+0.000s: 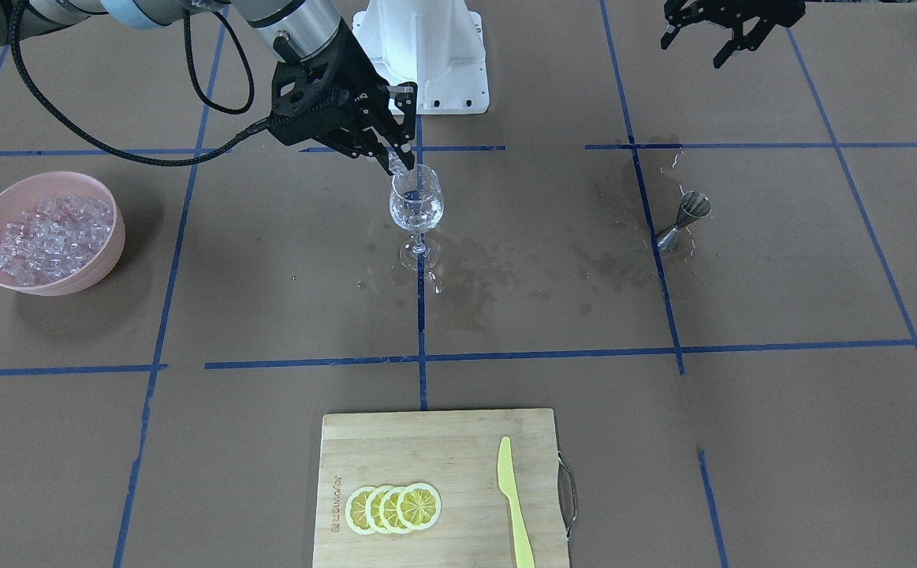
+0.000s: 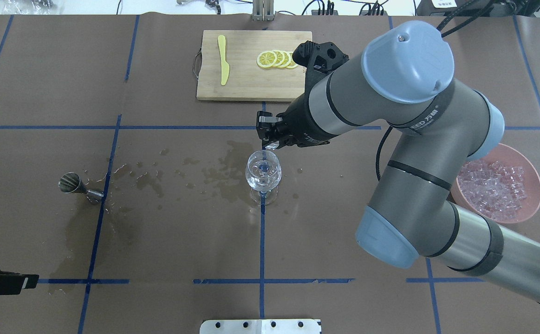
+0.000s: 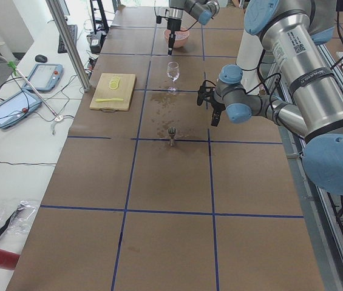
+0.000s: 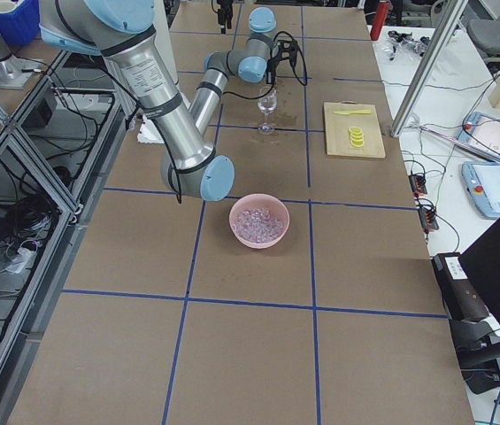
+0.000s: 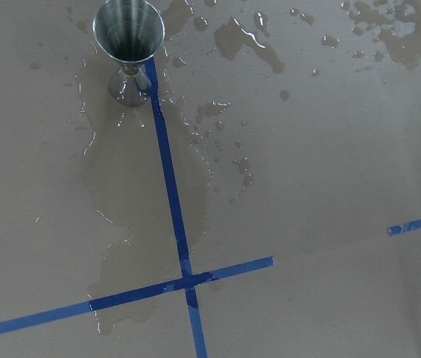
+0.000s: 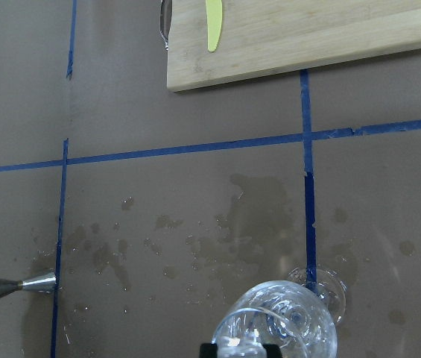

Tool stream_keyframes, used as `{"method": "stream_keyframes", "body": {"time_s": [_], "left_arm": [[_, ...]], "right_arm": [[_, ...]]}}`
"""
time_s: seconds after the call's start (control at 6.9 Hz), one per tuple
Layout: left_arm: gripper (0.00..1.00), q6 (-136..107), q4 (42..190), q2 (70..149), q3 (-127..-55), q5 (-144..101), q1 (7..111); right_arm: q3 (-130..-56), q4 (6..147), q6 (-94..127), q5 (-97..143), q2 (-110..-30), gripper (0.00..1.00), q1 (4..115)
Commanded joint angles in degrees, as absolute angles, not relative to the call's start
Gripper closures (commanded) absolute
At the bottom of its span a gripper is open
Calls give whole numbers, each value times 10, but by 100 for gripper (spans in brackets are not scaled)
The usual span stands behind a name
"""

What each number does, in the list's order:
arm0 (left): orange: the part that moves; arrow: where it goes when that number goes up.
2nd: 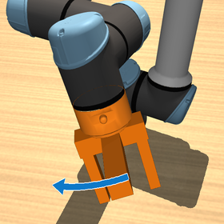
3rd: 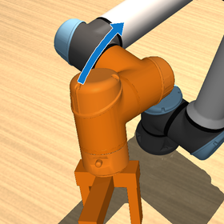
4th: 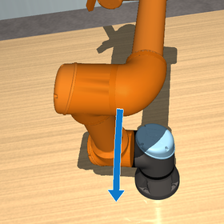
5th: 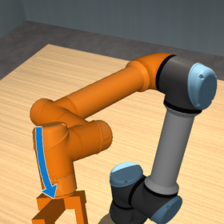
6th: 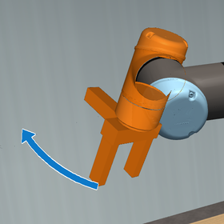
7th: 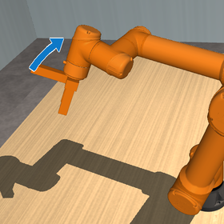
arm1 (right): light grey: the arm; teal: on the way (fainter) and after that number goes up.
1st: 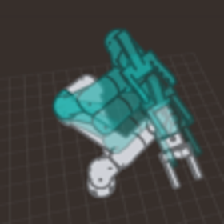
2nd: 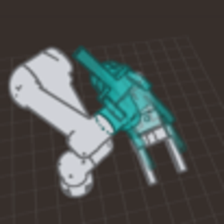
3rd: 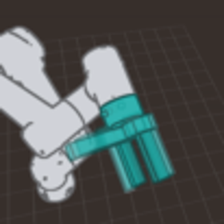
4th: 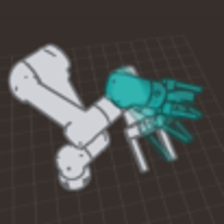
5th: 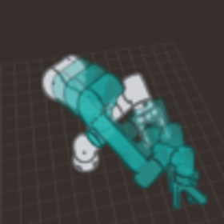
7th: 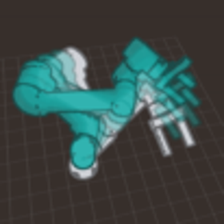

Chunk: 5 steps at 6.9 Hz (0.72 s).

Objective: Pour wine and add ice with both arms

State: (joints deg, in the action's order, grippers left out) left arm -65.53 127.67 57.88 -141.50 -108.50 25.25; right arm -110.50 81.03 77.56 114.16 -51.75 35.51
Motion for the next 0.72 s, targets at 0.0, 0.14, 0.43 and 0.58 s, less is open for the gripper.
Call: {"method": "stream_keyframes", "body": {"time_s": [0.0,0.14,0.43,0.58], "left_arm": [[0,-617,1152,628,-1464,-1088,284],[0,-569,1112,647,-1473,-1100,326],[0,-503,1096,657,-1469,-1126,383],[0,-478,1092,657,-1468,-1127,401]], "right_arm": [[-1089,809,777,1135,-509,100,346],[-1084,809,777,1132,-509,100,342],[-1082,811,780,1131,-510,100,332],[-1080,811,780,1131,-510,100,330]]}}
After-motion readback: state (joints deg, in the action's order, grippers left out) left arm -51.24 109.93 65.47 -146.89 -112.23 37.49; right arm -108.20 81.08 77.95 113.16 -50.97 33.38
